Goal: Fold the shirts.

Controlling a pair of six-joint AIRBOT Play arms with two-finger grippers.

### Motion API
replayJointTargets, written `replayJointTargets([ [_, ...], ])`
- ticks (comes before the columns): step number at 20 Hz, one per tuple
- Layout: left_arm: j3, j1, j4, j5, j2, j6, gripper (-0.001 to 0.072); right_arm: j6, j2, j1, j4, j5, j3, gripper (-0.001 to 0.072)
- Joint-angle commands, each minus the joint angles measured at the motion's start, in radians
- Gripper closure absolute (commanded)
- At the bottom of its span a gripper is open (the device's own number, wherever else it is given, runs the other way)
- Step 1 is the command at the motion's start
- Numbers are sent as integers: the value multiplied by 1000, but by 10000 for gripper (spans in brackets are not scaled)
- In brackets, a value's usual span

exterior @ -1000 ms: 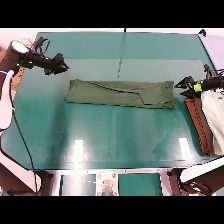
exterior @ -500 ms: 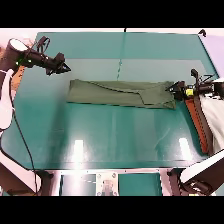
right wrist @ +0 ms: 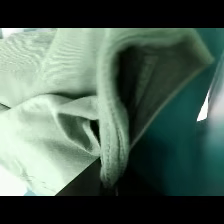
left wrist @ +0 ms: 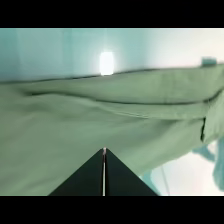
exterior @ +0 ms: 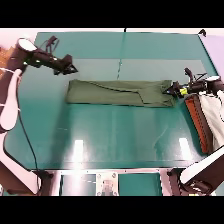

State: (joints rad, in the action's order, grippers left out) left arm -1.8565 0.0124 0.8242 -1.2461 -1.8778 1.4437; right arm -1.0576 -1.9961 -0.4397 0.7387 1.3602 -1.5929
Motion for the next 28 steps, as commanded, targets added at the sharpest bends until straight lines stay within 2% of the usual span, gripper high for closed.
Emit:
replayJointTargets([
  [1, 3, 141, 23, 135, -18, -58, 683, -60, 27, 27, -8, 71, -77, 694],
  [5, 2, 354, 64, 348, -117, -56, 683, -106, 156, 63, -10, 188, -158, 694],
  [11, -1, 570, -38, 612, -238, 0, 684, -140, 329, 136, -18, 258, -227, 694],
  [15, -3, 610, -176, 629, -301, 0, 684, -158, 360, 165, -18, 257, -274, 694],
  [18, -3, 606, -205, 628, -303, -4, 684, -159, 360, 166, -17, 257, -285, 693],
  [20, -3, 587, -206, 600, -286, -5, 683, -166, 360, 166, -17, 257, -285, 694],
  [23, -6, 515, -204, 473, -219, -30, 683, -181, 360, 174, -18, 257, -285, 694],
  [25, -34, 435, -203, 323, -152, -93, 683, -205, 360, 195, -18, 257, -285, 694],
  [28, -127, 285, -188, 79, -63, -118, 683, -250, 360, 272, -18, 248, -285, 693],
])
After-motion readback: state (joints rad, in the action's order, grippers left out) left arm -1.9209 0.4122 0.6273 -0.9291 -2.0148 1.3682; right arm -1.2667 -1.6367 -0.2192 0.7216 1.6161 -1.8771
